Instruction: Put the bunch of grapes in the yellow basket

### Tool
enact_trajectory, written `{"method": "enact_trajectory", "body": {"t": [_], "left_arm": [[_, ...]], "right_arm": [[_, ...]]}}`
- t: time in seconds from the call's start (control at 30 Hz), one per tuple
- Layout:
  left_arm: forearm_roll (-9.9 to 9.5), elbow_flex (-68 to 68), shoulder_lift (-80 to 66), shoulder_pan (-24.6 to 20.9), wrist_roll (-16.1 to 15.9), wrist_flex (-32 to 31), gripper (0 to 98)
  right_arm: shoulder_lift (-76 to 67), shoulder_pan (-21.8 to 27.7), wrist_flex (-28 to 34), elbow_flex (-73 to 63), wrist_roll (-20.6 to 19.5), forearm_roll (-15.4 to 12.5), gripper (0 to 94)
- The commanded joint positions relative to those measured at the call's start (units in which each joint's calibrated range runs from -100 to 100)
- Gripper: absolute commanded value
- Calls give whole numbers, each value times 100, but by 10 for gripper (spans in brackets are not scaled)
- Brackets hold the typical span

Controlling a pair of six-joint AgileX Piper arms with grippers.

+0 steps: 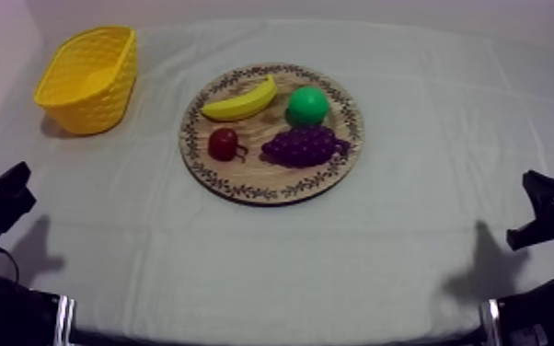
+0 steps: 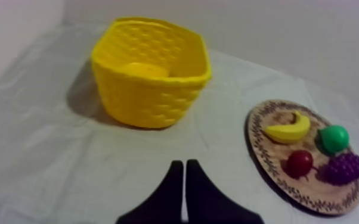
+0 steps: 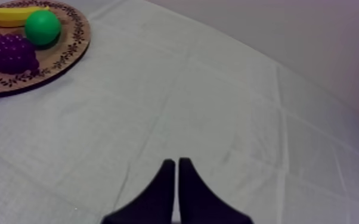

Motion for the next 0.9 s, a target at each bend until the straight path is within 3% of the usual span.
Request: {"method": "enact_trajectory", "body": {"t": [0.0,0.2,0.3,0.47,0.57,0.7,0.87], "left_arm": [[2,2,-5,389,-61,-2,0],[27,-36,18,780,-160,-2,0],[164,-47,265,807,-313,-93,0],[740,-238,1146,631,-1073,-295,0],[985,-515,1711,594,-1468,-347,0],[1160,-1028,2452,634,-1898,-229,0],[1213,-1975,3418,708,-2364,366,0]], "right_arm": [[0,0,-2,0,2,-1,3],[0,0,-2,0,2,-1,3],[0,0,-2,0,2,-1,3],[0,0,-2,0,2,-1,3],[0,0,-2,0,2,-1,3],[0,0,-2,0,2,-1,3],[0,0,-2,0,2,-1,3]]}}
